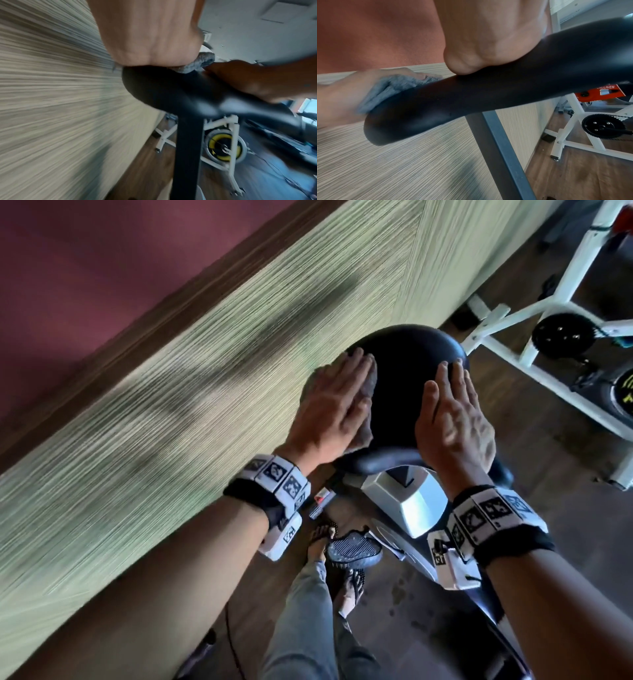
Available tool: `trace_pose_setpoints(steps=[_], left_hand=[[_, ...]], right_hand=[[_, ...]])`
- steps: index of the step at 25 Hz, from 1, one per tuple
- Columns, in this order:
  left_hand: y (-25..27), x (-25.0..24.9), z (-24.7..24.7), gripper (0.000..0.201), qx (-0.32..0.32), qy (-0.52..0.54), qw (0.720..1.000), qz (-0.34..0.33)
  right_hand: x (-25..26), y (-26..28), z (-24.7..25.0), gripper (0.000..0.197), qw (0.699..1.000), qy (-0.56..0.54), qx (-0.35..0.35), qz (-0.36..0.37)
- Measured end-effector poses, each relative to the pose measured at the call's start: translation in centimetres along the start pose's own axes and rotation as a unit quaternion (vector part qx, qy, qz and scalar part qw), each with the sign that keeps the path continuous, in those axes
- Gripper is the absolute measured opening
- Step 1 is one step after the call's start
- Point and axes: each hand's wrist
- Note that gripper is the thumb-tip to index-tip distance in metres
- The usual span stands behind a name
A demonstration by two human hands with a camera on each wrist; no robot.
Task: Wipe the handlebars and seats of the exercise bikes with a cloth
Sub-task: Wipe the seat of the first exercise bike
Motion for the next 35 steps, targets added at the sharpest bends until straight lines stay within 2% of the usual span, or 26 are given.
trace_pose_setpoints(steps=[2, 4, 7, 9, 10, 13, 15, 18, 20, 22, 26, 28, 30, 32, 33, 35], left_hand=[[0.0, -0.1, -0.4, 0.067, -0.023, 0.031, 0.995, 0.087], [2.0, -2.1, -1.3, 0.068, -0.063, 0.011, 0.991, 0.119], [5.7, -4.4, -2.1, 0.066, -0.087, -0.044, 0.994, 0.055], [4.7, -3.1, -1.6, 0.061, -0.082, -0.021, 0.996, 0.023], [3.4, -2.3, -1.4, 0.061, -0.081, 0.007, 0.996, 0.044], [-0.2, -0.6, -0.9, 0.07, -0.091, 0.104, 0.974, 0.182], [0.4, -1.6, -1.6, 0.072, -0.126, 0.117, 0.957, 0.233], [4.1, -4.8, -3.4, 0.066, -0.187, 0.049, 0.961, 0.196], [5.2, -5.1, -3.9, 0.066, -0.17, 0.024, 0.971, 0.166], [3.2, -3.3, -2.7, 0.065, -0.15, 0.071, 0.971, 0.173], [-0.9, -1.3, 0.2, 0.046, -0.112, 0.206, 0.913, 0.334], [-0.1, -2.2, -0.1, 0.037, -0.148, 0.218, 0.892, 0.368], [1.9, -3.6, -1.0, 0.039, -0.183, 0.236, 0.86, 0.414], [2.8, -4.4, -1.1, 0.042, -0.178, 0.26, 0.832, 0.457], [2.0, -4.0, -0.6, 0.043, -0.165, 0.254, 0.827, 0.474], [-1.3, -2.4, 0.3, 0.046, -0.102, 0.211, 0.845, 0.481]], right_hand=[[0.2, 0.2, -0.1, 0.06, 1.0, 0.009, -0.005, 0.0], [0.3, 0.3, -0.3, 0.061, 1.0, 0.015, -0.012, 0.007], [0.1, 0.2, -0.6, 0.063, 1.0, 0.022, -0.02, 0.01], [0.0, 0.0, -0.6, 0.063, 1.0, 0.02, -0.02, 0.01], [0.0, 0.0, -0.7, 0.063, 0.999, 0.021, -0.024, 0.009], [0.0, 0.0, -0.8, 0.063, 0.999, 0.026, -0.029, 0.01], [0.0, -0.1, -0.9, 0.063, 0.999, 0.028, -0.029, 0.015], [-0.2, -0.2, -1.0, 0.064, 0.999, 0.032, -0.027, 0.013], [-0.2, -0.1, -1.0, 0.065, 0.999, 0.03, -0.028, 0.013], [-0.2, -0.1, -1.0, 0.064, 0.999, 0.032, -0.032, 0.017], [-0.1, -0.1, -1.0, 0.063, 0.999, 0.033, -0.036, 0.015], [-0.1, -0.1, -0.9, 0.063, 0.999, 0.03, -0.028, 0.019], [-0.2, -0.1, -0.9, 0.063, 0.999, 0.031, -0.026, 0.016], [-0.2, -0.2, -1.0, 0.066, 0.999, 0.038, -0.029, 0.014], [-0.1, -0.2, -1.0, 0.069, 0.999, 0.039, -0.03, 0.012], [-0.2, -0.4, -1.2, 0.072, 0.999, 0.044, -0.031, 0.008]])
Point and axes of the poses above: each hand's wrist, its own y-axis away from the middle knuckle, its own z-axis out of the back of the hand, x = y × z
